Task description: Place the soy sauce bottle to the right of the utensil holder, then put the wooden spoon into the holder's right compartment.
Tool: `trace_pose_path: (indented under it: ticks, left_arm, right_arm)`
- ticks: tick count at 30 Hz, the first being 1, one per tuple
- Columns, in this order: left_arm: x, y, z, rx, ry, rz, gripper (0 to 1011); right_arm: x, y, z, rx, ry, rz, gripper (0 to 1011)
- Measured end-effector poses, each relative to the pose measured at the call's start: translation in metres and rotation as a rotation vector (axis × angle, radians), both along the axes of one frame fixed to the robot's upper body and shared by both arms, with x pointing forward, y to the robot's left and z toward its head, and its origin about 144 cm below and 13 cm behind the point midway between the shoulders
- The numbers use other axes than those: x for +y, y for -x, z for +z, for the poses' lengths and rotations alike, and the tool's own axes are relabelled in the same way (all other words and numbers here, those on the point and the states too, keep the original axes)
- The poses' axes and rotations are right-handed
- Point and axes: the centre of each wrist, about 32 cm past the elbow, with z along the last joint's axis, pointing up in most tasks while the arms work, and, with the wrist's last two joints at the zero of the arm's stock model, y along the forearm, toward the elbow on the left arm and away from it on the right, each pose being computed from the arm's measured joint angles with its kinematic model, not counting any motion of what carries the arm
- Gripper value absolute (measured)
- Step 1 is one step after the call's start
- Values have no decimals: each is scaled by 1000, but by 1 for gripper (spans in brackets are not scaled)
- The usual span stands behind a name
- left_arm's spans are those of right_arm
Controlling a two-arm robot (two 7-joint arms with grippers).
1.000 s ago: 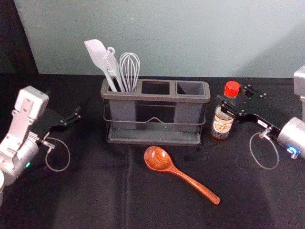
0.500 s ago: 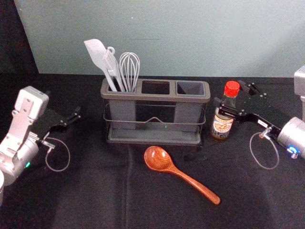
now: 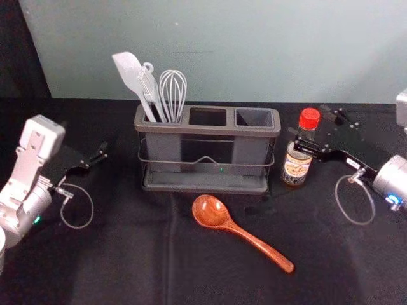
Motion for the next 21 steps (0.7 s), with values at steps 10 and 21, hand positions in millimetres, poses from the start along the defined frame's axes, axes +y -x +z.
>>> trace_pose_path:
  ticks: [10, 21]
  left_arm:
    - [0, 0, 0, 0, 0, 0, 1005]
    - [0, 0, 0, 0, 0, 0, 1005]
  right_arm:
    - [2, 12, 20, -66, -5, -9, 1002]
    - [11, 30, 50, -145, 37, 43, 1002]
